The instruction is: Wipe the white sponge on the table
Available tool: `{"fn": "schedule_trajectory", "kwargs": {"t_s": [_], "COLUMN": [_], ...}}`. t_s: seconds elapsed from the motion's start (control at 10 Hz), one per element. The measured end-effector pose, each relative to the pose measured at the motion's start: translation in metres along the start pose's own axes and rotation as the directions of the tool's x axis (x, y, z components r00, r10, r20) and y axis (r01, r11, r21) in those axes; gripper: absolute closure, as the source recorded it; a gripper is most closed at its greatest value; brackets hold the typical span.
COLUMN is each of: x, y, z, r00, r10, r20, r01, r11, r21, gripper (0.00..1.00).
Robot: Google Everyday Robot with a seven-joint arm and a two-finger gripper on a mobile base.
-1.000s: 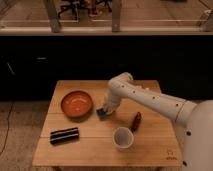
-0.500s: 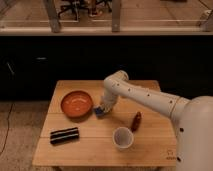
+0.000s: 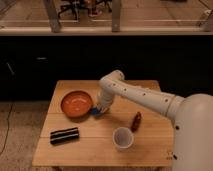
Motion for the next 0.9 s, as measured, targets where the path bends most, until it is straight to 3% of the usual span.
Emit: {"fn": "schedule_trajectory", "kwargs": {"t_s": [0.7, 0.9], "x": [-0.031, -0.034], "y": [0.017, 0.027], "z": [0.005, 0.005], "r00": [0.995, 0.994], "r10": [-0.073, -0.078], "r20": [0.066, 0.078], "r01": [0.073, 0.078], "r11": [0.997, 0.997], "r21": [-0.001, -0.004], "gripper": [0.74, 0.79]}}
